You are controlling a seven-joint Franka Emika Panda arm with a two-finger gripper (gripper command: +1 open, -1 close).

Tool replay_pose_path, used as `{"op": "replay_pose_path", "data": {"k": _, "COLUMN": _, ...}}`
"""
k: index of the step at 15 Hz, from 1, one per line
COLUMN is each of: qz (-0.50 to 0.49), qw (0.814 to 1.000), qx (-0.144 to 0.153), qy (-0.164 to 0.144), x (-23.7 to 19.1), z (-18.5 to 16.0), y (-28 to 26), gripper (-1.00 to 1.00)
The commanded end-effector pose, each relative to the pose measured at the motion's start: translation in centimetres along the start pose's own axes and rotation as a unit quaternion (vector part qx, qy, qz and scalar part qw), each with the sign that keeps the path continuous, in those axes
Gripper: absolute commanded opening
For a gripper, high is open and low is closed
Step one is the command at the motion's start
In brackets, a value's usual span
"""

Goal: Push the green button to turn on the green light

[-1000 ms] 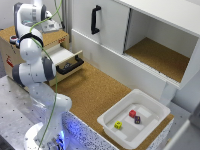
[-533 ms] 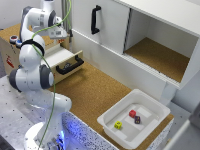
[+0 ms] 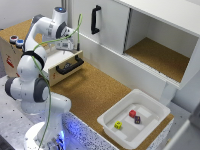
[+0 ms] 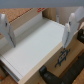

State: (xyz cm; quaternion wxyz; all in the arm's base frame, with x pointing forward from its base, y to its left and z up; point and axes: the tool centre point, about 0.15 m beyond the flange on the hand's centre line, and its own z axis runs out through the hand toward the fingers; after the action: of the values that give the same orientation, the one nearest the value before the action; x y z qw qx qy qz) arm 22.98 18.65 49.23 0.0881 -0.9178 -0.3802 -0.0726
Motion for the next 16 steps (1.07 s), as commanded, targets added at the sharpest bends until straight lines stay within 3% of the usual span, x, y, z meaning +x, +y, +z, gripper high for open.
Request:
{"op": "replay_pose_path", "data": {"k": 1, "qz": 0.001, "qw": 0.999, "qx": 0.012, "qy": 0.030, "x": -0.7, "z": 0.8, "y": 0.4, "gripper": 1.00}}
{"op": "replay_pose_path", "data": {"k": 4, "qz": 0.001, "qw": 0.999, "qx": 0.012, "qy": 0.030, "x": -0.7, "z": 0.8, "y": 0.4, "gripper": 1.00}}
{"op": "replay_pose_path", "data": {"k": 5, "qz": 0.001, "qw": 1.000, "qx": 0.000, "qy": 0.001, "x": -0.2, "z": 0.0, "y": 0.0, "gripper": 1.00}}
{"op": "replay_pose_path", "data": {"k": 8, "qz": 0.049, "qw": 0.999, "qx": -0.016, "qy": 0.006, "x": -1.4, "z": -1.0, "y": 5.3, "gripper": 1.00}}
{"op": "replay_pose_path", "data": {"k": 9, "qz": 0.060, "qw": 0.997, "qx": -0.040, "qy": -0.002, "x": -2.4, "z": -0.9, "y": 7.1, "gripper": 1.00}}
{"op": "replay_pose_path", "data": {"k": 16, "qz": 0.143, "qw": 0.985, "qx": -0.085, "qy": -0.043, "x": -10.9, "z": -1.3, "y": 19.3, "gripper": 1.00}}
